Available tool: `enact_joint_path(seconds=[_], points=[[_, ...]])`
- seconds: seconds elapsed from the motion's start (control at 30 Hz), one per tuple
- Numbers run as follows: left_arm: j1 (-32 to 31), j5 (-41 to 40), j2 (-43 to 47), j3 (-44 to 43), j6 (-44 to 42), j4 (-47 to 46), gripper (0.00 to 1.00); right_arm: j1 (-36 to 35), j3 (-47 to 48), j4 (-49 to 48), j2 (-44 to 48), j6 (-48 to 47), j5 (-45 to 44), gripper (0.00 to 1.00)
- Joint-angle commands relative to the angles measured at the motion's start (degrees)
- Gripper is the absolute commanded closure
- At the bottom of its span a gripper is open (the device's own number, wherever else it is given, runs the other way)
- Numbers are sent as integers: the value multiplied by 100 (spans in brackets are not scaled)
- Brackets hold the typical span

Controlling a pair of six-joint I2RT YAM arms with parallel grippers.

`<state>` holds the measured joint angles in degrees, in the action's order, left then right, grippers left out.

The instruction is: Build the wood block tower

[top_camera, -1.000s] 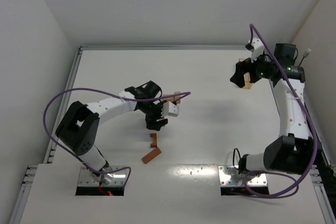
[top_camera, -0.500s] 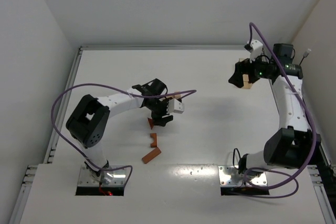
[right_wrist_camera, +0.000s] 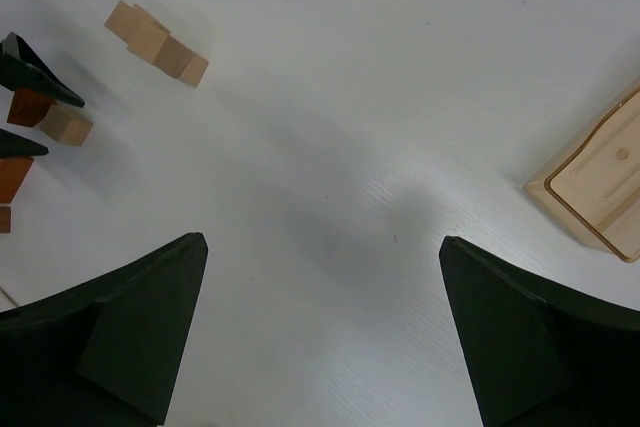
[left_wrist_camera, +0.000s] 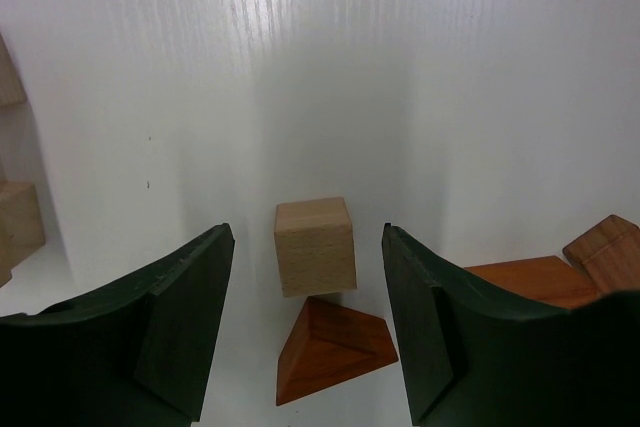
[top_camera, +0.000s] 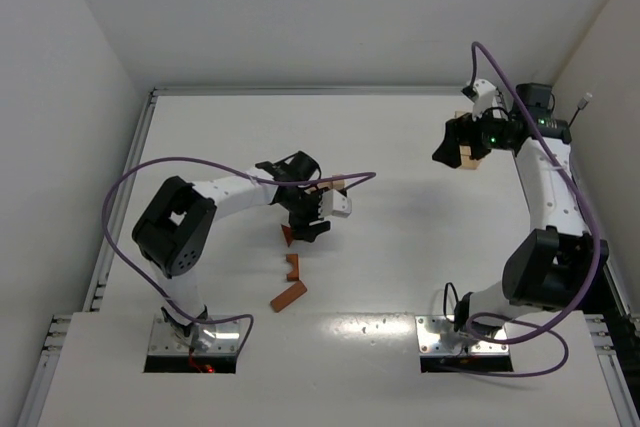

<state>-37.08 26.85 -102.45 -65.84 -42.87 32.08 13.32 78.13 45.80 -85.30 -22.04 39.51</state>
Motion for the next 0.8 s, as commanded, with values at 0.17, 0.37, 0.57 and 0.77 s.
enact_joint_path(seconds=[0.17,0.37,0.57,0.77], points=[[52,57,-143,-122,-107,-43,51,13,273,-27,-92,-98,268,0],[165,-118,-205,-17,-107,9,82,13,273,-27,-145,-98,321,0],[272,-311,58,45,330,-114,100,13,273,-27,-145,-98,374,0],[272,-40,59,-1251,473,1483,100,13,273,-27,-92,-98,426,0]])
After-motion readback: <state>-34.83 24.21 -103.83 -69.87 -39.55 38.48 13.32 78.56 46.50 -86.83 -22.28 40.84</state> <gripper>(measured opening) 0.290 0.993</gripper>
